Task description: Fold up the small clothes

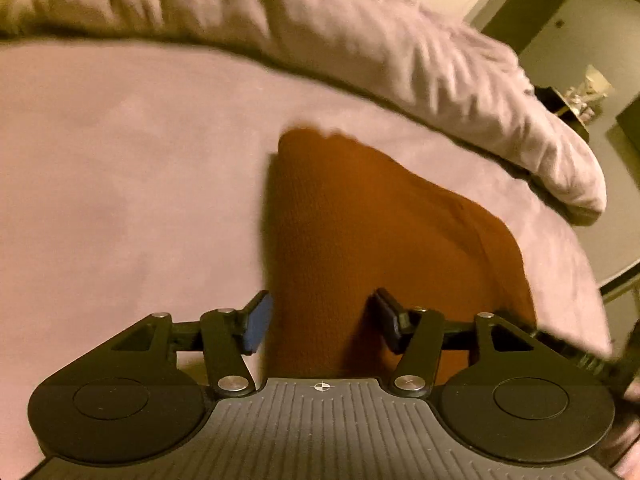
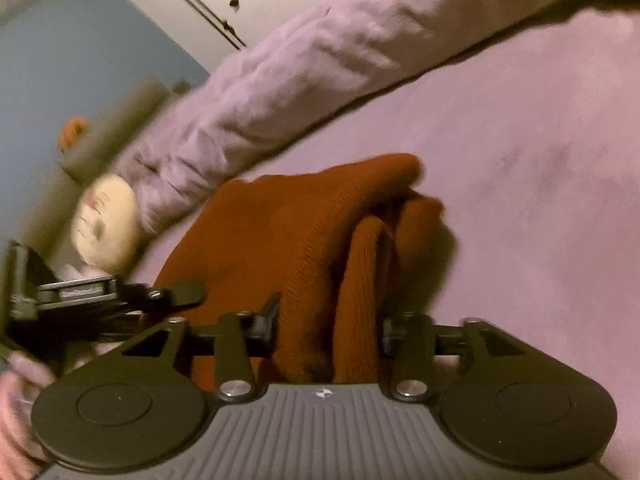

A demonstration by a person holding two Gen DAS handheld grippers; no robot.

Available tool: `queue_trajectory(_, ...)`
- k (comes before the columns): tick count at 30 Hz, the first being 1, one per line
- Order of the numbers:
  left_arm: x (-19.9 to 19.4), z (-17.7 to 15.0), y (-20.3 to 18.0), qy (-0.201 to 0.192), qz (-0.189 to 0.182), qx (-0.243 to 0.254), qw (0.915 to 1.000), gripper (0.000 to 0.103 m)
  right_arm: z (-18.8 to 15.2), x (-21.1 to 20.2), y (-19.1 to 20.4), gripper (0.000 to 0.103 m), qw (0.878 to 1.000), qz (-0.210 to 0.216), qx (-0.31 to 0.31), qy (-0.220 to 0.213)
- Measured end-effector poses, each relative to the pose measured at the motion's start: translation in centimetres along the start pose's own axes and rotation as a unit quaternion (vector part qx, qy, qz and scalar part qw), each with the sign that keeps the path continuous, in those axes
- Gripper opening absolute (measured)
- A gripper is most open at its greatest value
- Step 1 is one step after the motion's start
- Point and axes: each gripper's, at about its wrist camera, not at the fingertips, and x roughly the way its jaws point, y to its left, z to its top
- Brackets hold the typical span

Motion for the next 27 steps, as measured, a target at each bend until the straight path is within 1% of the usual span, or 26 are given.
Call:
queue_trajectory(1,-1.4,-1.1,0.0,-0.013,0.005,0.014,0.9998,0.072,-0.5,-0.9,0.4,0.061,1.0,-0.012,-0.004,-0.013)
queue_trajectory(2,-2.7,-2.4,-0.1,-0.026,0.014,0.028,0.9992,0.076,-1.1,-2.0,0.8,0.062,0.999,-0.02,-0.004,-0.026)
queue_trajectory(3,-3.6,-3.5,-0.4,-0.033,0.023,0.035,0.9985,0.077,-1.7,-3.2,1.1,0.066,0.999,-0.026,-0.003,-0.039)
queue_trajectory(5,-4.7,-6.0,-0.8,-0.037,0.028,0.056,0.9974,0.079,-3.1,-5.6,1.4,0.067,0.997,-0.039,0.006,-0.06)
queue_trajectory(6,-4.8,-6.7,-0.9,-0.033,0.031,0.062,0.9971,0.079,-3.8,-6.5,1.4,0.067,0.997,-0.042,0.013,-0.065)
queue_trajectory(8,-4.3,-7.9,-1.6,-0.02,0.038,0.082,0.9957,0.078,-4.9,-7.5,1.3,0.067,0.997,-0.038,0.028,-0.062)
queue_trajectory(9,-3.8,-8.0,-1.8,-0.016,0.046,0.086,0.9951,0.078,-5.3,-7.8,1.5,0.065,0.997,-0.037,0.034,-0.06)
queue_trajectory(11,-2.7,-8.1,-2.9,-0.021,0.066,0.102,0.9924,0.078,-5.6,-8.2,2.3,0.055,0.997,-0.032,0.033,-0.061)
queue_trajectory(12,-2.3,-8.0,-3.3,-0.02,0.079,0.109,0.9908,0.078,-5.6,-8.2,2.8,0.052,0.997,-0.034,0.033,-0.064)
queue_trajectory(14,-1.3,-7.8,-4.0,-0.014,0.113,0.112,0.9872,0.073,-5.2,-8.1,3.8,0.049,0.997,-0.033,0.027,-0.068)
queue_trajectory(15,-1.3,-8.0,-4.0,-0.018,0.119,0.11,0.9866,0.073,-5.0,-8.0,4.4,0.044,0.997,-0.035,0.024,-0.067)
queue_trajectory(16,-1.3,-7.9,-3.7,-0.021,0.123,0.1,0.9872,0.073,-4.8,-8.1,4.9,0.042,0.997,-0.042,0.019,-0.07)
queue_trajectory(18,-1.4,-7.6,-2.9,-0.017,0.118,0.058,0.9912,0.073,-4.3,-8.4,6.1,0.042,0.995,-0.052,-0.008,-0.086)
queue_trajectory(19,-1.5,-7.5,-2.3,-0.014,0.11,0.036,0.9932,0.071,-4.2,-8.4,6.5,0.042,0.994,-0.058,-0.02,-0.09)
queue_trajectory(21,-1.8,-7.6,-1.3,-0.003,0.091,0.003,0.9958,0.062,-3.7,-7.9,6.8,0.042,0.992,-0.073,-0.04,-0.091)
queue_trajectory(22,-2.0,-7.5,-0.8,0.002,0.08,-0.01,0.9968,0.057,-3.6,-7.2,6.6,0.042,0.992,-0.079,-0.044,-0.087)
queue_trajectory(23,-2.3,-7.5,-0.4,0.003,0.073,-0.021,0.9971,0.055,-3.4,-6.4,6.1,0.041,0.993,-0.08,-0.043,-0.075)
queue_trajectory(25,-3.0,-7.6,0.0,-0.004,0.078,-0.027,0.9966,0.055,-3.7,-4.8,4.9,0.035,0.997,-0.061,-0.019,-0.037)
queue_trajectory(26,-3.5,-7.7,0.2,-0.01,0.086,-0.024,0.996,0.055,-4.1,-4.3,4.2,0.034,0.999,-0.048,0.0,-0.022)
queue_trajectory(27,-3.8,-7.6,0.3,-0.012,0.086,-0.023,0.996,0.055,-4.7,-4.0,3.7,0.031,0.999,-0.043,0.004,-0.019)
